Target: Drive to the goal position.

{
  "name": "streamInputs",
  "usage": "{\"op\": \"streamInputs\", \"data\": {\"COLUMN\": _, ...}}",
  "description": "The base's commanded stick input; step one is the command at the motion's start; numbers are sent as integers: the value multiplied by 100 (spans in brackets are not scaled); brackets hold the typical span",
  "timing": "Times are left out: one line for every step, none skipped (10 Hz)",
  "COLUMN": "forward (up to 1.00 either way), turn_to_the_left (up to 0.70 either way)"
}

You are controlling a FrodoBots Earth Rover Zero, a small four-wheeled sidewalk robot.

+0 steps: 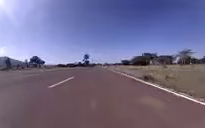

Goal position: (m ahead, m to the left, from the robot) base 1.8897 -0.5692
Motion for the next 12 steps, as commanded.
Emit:
{"op": "streamInputs", "data": {"forward": 100, "turn_to_the_left": -23}}
{"op": "streamInputs", "data": {"forward": 100, "turn_to_the_left": -15}}
{"op": "streamInputs", "data": {"forward": 100, "turn_to_the_left": -7}}
{"op": "streamInputs", "data": {"forward": 100, "turn_to_the_left": -2}}
{"op": "streamInputs", "data": {"forward": 100, "turn_to_the_left": -1}}
{"op": "streamInputs", "data": {"forward": 100, "turn_to_the_left": -1}}
{"op": "streamInputs", "data": {"forward": 100, "turn_to_the_left": 0}}
{"op": "streamInputs", "data": {"forward": 100, "turn_to_the_left": -12}}
{"op": "streamInputs", "data": {"forward": 100, "turn_to_the_left": -31}}
{"op": "streamInputs", "data": {"forward": 100, "turn_to_the_left": -24}}
{"op": "streamInputs", "data": {"forward": 100, "turn_to_the_left": -10}}
{"op": "streamInputs", "data": {"forward": 100, "turn_to_the_left": 0}}
